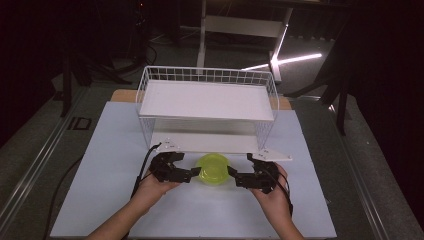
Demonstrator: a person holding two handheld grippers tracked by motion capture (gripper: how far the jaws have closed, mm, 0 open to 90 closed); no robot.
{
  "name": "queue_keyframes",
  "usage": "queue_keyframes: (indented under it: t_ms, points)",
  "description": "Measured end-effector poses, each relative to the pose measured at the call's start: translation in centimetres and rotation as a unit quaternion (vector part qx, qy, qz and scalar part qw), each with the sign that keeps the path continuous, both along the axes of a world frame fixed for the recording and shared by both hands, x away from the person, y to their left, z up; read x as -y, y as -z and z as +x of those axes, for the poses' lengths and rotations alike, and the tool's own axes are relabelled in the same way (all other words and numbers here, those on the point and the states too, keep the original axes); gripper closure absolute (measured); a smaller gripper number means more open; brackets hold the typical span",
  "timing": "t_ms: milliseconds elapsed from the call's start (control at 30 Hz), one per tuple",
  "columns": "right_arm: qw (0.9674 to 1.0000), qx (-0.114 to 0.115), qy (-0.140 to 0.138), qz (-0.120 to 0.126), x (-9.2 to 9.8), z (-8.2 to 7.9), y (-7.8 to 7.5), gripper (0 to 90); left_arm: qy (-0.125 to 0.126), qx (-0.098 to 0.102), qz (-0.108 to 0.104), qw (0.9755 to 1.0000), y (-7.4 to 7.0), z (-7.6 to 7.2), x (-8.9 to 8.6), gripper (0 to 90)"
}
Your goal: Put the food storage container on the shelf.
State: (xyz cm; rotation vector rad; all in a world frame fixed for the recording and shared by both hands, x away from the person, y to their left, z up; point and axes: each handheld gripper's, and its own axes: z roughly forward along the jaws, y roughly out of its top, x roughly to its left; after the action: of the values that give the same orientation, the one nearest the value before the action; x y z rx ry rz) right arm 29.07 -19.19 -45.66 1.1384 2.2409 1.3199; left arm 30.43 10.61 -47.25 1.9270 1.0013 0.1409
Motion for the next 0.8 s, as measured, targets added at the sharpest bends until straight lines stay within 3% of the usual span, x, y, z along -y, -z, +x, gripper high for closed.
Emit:
queue_keyframes:
  t_ms: [100, 200, 400, 600, 700, 800]
  points:
    - [0.9996, -0.027, 0.004, 0.008, -0.2, 0.7, 0.3, 14.6, -0.007, -0.012, -0.003, 0.9999, 0.3, 0.4, 0.3, 16.2]
    - [0.9986, -0.047, 0.009, 0.025, -0.1, 1.3, 0.7, 23.6, -0.009, -0.024, -0.004, 0.9997, 0.8, 0.7, 0.6, 19.5]
    - [0.9943, -0.098, 0.010, 0.039, -0.6, 2.4, 1.7, 31.9, -0.016, -0.052, -0.020, 0.9983, 1.9, 0.9, 0.6, 28.9]
    - [0.9909, -0.130, 0.023, 0.026, -1.3, 3.3, 3.1, 37.0, -0.022, -0.081, -0.036, 0.9959, 2.7, 1.1, 0.5, 40.2]
    - [0.9895, -0.140, 0.029, 0.019, -1.5, 3.6, 3.5, 42.2, -0.013, -0.086, -0.038, 0.9954, 3.0, 1.2, 0.6, 47.6]
    - [0.9873, -0.155, 0.028, 0.024, -1.6, 3.6, 3.6, 44.9, -0.006, -0.102, -0.050, 0.9935, 3.3, 1.2, 0.7, 53.4]
